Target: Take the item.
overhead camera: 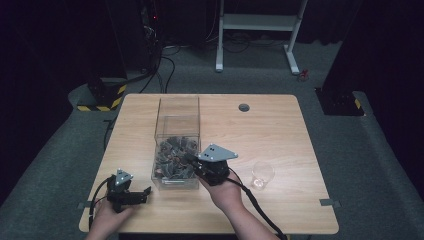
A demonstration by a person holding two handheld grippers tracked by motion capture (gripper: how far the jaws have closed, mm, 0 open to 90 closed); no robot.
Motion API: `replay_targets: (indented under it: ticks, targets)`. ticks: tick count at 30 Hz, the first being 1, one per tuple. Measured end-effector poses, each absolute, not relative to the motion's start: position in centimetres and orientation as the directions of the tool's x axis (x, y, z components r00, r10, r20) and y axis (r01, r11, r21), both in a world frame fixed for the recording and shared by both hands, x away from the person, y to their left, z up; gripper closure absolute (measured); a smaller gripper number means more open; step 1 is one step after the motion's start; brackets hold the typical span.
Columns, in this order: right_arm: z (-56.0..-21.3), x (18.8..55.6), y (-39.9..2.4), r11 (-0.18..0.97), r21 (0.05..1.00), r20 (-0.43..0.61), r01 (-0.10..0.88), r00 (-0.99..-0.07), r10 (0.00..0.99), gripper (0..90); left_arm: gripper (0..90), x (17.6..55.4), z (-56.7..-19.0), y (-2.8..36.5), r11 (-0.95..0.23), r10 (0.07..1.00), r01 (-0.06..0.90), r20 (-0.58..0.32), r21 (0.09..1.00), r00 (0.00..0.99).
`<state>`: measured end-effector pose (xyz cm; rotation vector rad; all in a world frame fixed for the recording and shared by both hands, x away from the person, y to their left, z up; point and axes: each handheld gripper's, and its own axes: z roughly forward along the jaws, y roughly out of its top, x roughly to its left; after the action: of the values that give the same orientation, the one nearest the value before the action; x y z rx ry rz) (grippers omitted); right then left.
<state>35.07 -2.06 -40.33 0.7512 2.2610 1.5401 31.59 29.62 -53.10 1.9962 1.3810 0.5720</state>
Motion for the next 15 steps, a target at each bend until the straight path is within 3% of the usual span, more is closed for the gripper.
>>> replay_targets:
  ticks: [15]
  targets:
    - [-39.9,35.0,-3.5,0.272,0.931,0.036,0.245,-0.801,0.597,90.0,0.6,31.6,-53.1,29.6,-0.245,0.936,0.66,-0.005,0.71,0.353]
